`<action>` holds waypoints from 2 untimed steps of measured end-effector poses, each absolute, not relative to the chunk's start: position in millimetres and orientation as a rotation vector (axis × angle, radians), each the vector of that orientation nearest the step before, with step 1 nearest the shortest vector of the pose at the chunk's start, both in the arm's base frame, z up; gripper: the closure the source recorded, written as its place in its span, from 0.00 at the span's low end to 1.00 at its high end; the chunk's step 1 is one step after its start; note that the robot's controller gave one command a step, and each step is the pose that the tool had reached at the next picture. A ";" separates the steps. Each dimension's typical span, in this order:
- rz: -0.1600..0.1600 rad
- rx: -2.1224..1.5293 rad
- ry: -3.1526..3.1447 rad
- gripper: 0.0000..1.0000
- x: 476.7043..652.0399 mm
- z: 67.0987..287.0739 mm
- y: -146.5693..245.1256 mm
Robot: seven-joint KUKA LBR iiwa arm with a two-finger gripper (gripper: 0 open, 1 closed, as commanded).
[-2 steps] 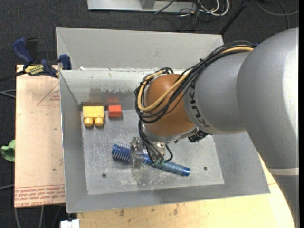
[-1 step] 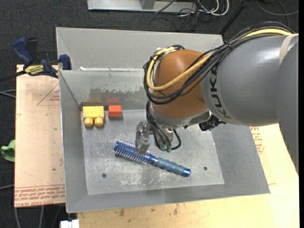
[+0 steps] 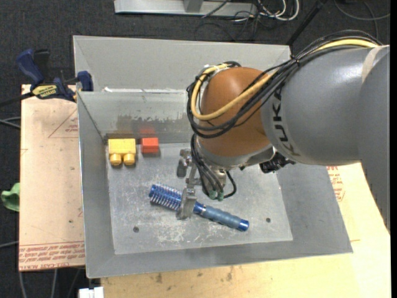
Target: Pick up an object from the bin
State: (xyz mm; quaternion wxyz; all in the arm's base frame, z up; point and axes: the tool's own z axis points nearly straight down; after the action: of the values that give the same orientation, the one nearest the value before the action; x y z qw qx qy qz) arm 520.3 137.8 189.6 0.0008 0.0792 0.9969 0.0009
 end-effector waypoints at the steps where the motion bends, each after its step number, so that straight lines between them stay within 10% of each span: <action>1: -0.001 0.346 3.129 0.00 538.3 65.3 104.0; 2: 0.002 0.342 3.125 1.00 539.3 69.0 105.4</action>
Offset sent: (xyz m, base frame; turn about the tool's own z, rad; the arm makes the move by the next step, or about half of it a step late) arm 0.0194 -0.0330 -0.1196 0.0588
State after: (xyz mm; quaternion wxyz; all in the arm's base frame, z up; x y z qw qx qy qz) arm 539.3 105.4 69.0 -0.0009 0.1088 0.9941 0.0007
